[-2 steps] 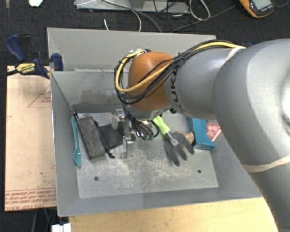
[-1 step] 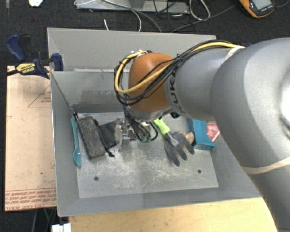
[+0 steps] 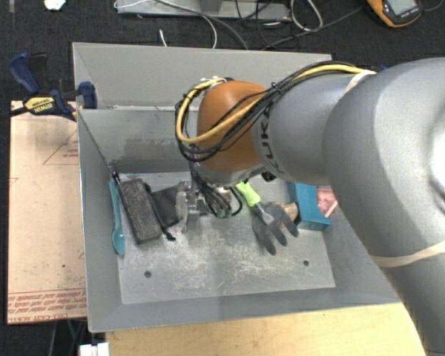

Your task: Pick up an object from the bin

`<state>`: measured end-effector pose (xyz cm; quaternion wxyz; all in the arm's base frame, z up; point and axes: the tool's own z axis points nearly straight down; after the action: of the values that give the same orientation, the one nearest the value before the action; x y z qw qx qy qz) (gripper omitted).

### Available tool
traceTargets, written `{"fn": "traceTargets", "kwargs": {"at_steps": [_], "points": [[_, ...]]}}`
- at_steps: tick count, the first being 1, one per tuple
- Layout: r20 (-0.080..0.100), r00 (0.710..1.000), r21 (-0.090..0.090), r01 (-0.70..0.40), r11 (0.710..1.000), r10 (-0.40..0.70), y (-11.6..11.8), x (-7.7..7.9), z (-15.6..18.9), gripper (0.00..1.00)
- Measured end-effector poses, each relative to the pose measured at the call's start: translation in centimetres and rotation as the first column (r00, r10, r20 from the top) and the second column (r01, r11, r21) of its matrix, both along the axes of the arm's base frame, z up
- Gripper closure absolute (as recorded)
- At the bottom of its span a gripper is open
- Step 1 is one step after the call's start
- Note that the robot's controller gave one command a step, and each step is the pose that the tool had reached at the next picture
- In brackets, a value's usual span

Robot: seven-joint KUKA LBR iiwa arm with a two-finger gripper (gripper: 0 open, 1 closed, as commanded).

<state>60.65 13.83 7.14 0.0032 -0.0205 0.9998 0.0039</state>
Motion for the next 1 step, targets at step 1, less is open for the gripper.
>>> {"fn": "traceTargets", "kwargs": {"at_steps": [1], "points": [[-0.002, 1.000, 0.000, 0.000, 1.000, 0.000, -0.02, -0.10, 2.93, 1.00]]}}
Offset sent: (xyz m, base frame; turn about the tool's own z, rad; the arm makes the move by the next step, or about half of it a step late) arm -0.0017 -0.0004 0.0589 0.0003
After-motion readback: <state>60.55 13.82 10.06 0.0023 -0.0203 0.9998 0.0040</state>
